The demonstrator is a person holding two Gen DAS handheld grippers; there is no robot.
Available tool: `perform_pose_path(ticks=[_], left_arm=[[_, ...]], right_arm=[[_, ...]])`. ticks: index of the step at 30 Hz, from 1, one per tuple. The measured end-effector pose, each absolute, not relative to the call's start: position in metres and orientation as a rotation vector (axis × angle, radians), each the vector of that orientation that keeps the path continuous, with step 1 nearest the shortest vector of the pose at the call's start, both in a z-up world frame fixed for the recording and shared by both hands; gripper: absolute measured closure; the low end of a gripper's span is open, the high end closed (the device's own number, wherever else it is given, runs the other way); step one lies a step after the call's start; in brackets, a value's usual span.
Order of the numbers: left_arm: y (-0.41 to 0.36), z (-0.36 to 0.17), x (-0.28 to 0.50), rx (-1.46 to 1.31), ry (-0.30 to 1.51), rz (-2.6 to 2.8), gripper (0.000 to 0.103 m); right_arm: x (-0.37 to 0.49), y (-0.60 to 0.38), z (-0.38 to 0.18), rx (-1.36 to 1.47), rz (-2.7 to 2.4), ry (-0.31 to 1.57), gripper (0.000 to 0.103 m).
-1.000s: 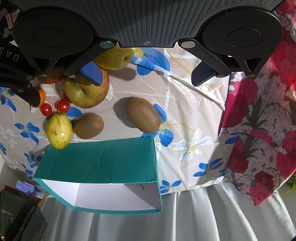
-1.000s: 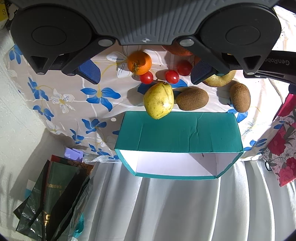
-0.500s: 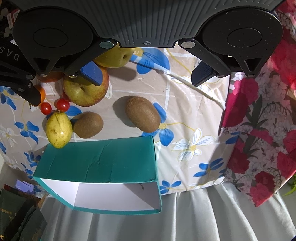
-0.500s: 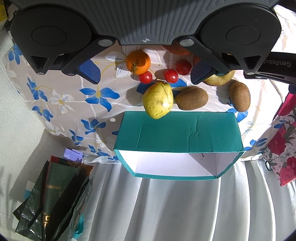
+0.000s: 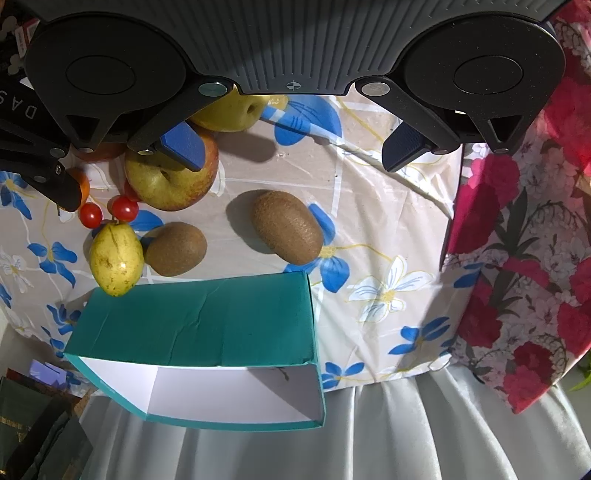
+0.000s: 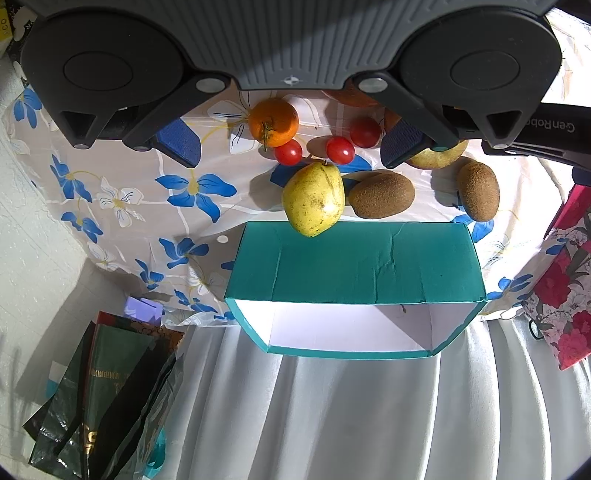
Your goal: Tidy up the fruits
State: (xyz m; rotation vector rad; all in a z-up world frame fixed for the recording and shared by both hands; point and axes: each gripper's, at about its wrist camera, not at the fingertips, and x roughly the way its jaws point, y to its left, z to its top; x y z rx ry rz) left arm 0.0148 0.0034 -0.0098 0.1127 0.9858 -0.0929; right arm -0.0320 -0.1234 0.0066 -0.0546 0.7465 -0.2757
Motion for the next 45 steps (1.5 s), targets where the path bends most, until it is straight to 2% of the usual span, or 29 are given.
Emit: perform_pose_path(ticks=[38,45], left_arm=[[0.0,-0.012,0.022,0.14,0.987,-0.106,0.0],[0.001,-0.011,0.017,0.123,0.936,-0.179,0.0]], right_arm=[[-0.027,-0.127,0.003,-0.033,-0.264,0.738,0.0],[-0.036,-0.134,0.007,-0.012,-0.234,0.657,0.0]])
